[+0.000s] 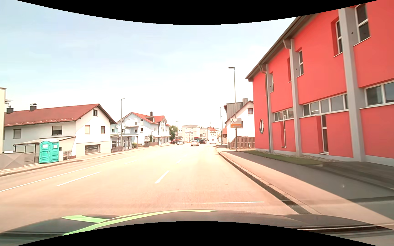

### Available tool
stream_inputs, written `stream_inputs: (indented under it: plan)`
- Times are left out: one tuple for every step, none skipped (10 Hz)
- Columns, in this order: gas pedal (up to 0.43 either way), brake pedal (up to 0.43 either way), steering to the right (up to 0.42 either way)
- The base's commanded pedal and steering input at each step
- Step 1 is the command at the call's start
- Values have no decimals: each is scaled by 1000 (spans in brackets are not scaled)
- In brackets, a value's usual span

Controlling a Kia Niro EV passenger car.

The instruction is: Follow the waypoints while adhering to traffic rules and regulations

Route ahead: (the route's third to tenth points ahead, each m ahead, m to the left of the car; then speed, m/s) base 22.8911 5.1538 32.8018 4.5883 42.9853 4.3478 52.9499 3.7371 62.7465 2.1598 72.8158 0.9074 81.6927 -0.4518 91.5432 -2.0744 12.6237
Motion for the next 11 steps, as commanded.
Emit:
stream_inputs:
  plan:
    - [0,0,8]
    - [0,0,7]
    - [0,0,7]
    - [0,0,8]
    - [0,0,8]
    - [0,0,8]
    - [0,0,9]
    - [0,0,10]
    - [0,0,10]
    - [0,0,11]
    - [0,0,12]
